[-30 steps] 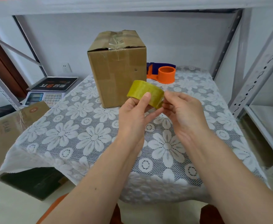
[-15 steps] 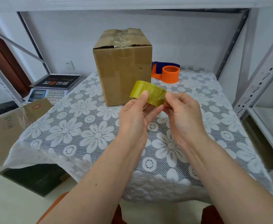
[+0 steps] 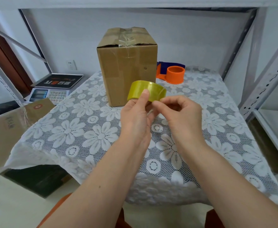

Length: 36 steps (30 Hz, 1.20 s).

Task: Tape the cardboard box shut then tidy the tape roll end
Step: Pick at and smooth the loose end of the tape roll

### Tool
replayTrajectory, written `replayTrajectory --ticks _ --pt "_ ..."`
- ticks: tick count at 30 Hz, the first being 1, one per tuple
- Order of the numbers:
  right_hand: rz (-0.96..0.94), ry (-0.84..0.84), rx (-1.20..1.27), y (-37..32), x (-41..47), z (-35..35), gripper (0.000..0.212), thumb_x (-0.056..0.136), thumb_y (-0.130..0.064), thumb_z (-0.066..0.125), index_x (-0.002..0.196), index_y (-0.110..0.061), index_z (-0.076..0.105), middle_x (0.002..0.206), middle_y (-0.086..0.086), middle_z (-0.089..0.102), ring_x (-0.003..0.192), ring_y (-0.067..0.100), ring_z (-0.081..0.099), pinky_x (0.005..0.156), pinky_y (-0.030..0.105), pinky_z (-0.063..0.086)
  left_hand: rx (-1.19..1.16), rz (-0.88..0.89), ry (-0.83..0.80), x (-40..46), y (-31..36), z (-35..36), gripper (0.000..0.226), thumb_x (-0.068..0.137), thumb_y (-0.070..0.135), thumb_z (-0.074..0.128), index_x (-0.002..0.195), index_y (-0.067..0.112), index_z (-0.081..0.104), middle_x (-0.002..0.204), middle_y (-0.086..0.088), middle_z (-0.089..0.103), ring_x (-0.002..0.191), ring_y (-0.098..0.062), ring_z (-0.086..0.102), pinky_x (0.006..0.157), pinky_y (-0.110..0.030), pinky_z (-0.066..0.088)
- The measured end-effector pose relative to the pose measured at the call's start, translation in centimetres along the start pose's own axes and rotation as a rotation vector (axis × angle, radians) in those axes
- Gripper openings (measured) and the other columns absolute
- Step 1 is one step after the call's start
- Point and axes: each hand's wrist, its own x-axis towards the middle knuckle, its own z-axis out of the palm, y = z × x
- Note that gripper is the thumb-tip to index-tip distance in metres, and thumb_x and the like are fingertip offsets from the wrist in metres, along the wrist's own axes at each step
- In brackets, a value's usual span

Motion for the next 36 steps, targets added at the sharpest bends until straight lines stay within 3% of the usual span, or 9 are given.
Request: replayTrajectory --ticks 3,7,14,21,28,32,36 --pt "-0.016 0.038 -0.065 0.02 0.35 -0.22 0.013 0.067 -0.018 0.083 0.073 -0.016 0.072 0.073 -0.001 0.071 0.070 0.010 0.065 0.069 0.023 0.053 0.045 0.029 -0.029 -0.21 -0.31 0.14 0.013 0.093 0.010 0.058 0.083 0.003 0.062 0.066 -0.006 0.070 0.065 -0.015 0.070 0.072 -0.032 0.060" --pt "0.033 0.022 -0.015 -0.13 0.56 -0.68 0.008 0.069 -0.015 0.081 0.070 -0.018 0.074 0.070 -0.003 0.073 0.072 0.009 0.069 0.074 0.021 0.055 0.069 0.041 -0.047 -0.15 -0.43 0.00 0.013 0.093 0.013 0.058 0.096 0.001 0.062 0.083 -0.012 0.071 0.077 -0.019 0.071 0.078 -0.034 0.059" --pt "-0.064 0.037 -0.199 0.13 0.62 -0.33 0.004 0.078 -0.018 0.073 0.074 -0.019 0.073 0.075 -0.004 0.072 0.073 0.009 0.066 0.073 0.024 0.053 0.085 0.071 -0.041 -0.28 -0.57 0.18 0.022 0.093 0.013 0.059 0.108 -0.002 0.061 0.096 -0.016 0.069 0.084 -0.018 0.070 0.075 -0.031 0.059" --pt "-0.041 0.005 -0.140 -0.16 0.50 -0.18 0.011 0.076 -0.022 0.075 0.084 -0.016 0.074 0.080 -0.004 0.072 0.078 0.008 0.067 0.075 0.021 0.054 0.067 0.074 -0.037 -0.34 -0.17 0.03 0.012 0.093 0.012 0.059 0.096 0.002 0.063 0.091 -0.014 0.071 0.081 -0.019 0.071 0.073 -0.031 0.059" --pt "-0.064 0.074 -0.172 0.18 0.75 -0.32 0.008 0.073 -0.020 0.077 0.067 -0.023 0.075 0.073 -0.004 0.073 0.073 0.011 0.068 0.078 0.034 0.055 0.106 0.099 -0.023 -0.53 -0.83 0.10 0.021 0.093 0.013 0.059 0.107 -0.003 0.061 0.099 -0.018 0.070 0.090 -0.022 0.070 0.081 -0.035 0.058" --pt "-0.108 0.049 -0.261 0.54 0.86 -0.15 0.008 0.079 -0.020 0.071 0.071 -0.017 0.074 0.088 -0.001 0.071 0.081 0.008 0.065 0.080 0.025 0.051 0.110 0.104 -0.021 -0.59 -0.99 0.16 0.026 0.093 0.013 0.058 0.111 -0.006 0.059 0.105 -0.023 0.069 0.091 -0.022 0.070 0.079 -0.032 0.058" --pt "-0.067 0.029 -0.192 0.79 1.05 -0.14 0.007 0.078 -0.020 0.069 0.073 -0.016 0.073 0.089 0.002 0.071 0.083 0.007 0.065 0.075 0.014 0.047 0.078 0.076 -0.032 -0.65 -0.59 0.29 0.018 0.093 0.013 0.058 0.102 -0.002 0.062 0.095 -0.016 0.070 0.087 -0.020 0.070 0.076 -0.031 0.059"
